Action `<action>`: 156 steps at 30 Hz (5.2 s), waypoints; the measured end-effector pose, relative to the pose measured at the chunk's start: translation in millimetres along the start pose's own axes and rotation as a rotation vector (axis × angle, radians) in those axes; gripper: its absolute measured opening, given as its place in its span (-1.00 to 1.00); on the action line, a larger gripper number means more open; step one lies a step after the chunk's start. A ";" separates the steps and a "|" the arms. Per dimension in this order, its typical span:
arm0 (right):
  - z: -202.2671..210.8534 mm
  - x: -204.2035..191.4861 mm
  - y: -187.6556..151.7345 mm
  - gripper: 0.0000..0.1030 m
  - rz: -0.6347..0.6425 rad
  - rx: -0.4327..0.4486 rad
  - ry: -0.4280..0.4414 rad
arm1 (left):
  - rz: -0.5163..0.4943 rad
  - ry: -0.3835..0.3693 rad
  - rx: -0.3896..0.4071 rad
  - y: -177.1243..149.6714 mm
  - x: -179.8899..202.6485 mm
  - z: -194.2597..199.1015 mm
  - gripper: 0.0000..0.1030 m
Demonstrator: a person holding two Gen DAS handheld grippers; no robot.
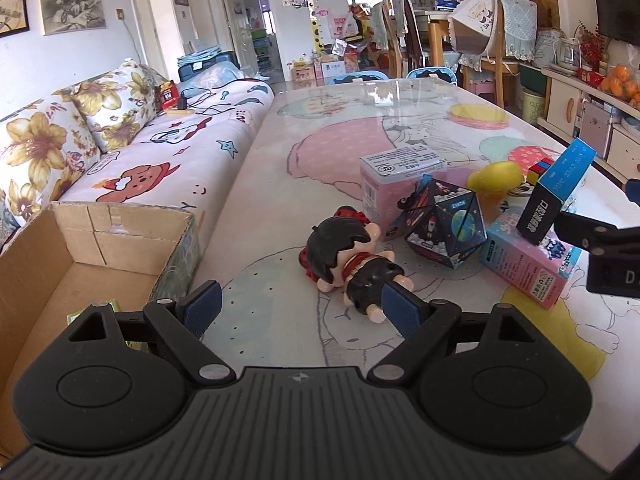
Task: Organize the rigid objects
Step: 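Move both open tools back over the table toward the doll figure, then grasp the doll figure with the left tool while the right tool grasps the blue-and-white box, then carry the doll and blue box into the cardboard box and open both tools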
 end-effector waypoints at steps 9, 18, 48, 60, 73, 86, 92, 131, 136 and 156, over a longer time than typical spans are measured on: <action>-21.8 8.8 11.3 0.98 -0.267 -0.081 0.080 | -0.033 -0.028 0.005 -0.6 5.0 -4.6 1.00; -35.3 15.6 18.0 0.97 -0.503 -0.122 0.108 | -0.042 -0.031 0.002 -1.5 6.0 -8.0 1.00; -25.8 28.7 17.2 0.67 -0.262 -0.113 0.070 | 0.196 -0.015 -0.082 11.4 -12.3 -57.7 1.00; -40.1 19.0 19.0 0.07 -0.218 -0.057 -0.010 | 0.181 -0.025 -0.109 8.3 -11.1 -53.1 0.41; -41.0 23.9 17.8 -0.52 -0.145 -0.037 -0.042 | 0.212 -0.033 -0.134 6.8 -12.2 -49.0 0.28; -30.0 33.2 22.1 -0.54 -0.168 -0.006 -0.038 | 0.222 -0.067 -0.104 6.7 -7.4 -34.6 0.28; -22.4 23.7 23.3 -0.54 -0.157 0.010 0.003 | 0.225 -0.094 -0.087 6.6 -6.8 -29.1 0.28; 12.7 -140.3 -2.0 -0.54 0.084 -0.062 0.327 | 0.443 0.001 0.031 9.3 -47.1 -5.4 0.28; 11.9 -164.5 -3.5 -0.54 0.110 -0.068 0.352 | 0.473 0.046 0.037 7.0 -54.5 -0.8 0.28; -21.1 -271.7 -9.3 -0.54 0.268 -0.132 0.495 | 0.622 0.237 -0.080 -17.9 -83.3 15.1 0.28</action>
Point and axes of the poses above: each gripper's, at about its wrist camera, not at the fingertips, and z roughly against the way its jaws point, x to its right, y to its top, the point moved 5 cm from there along -z, roughly the way its jaws point, and after that the axes turned 15 degrees about -z, right-handed, at the moved point
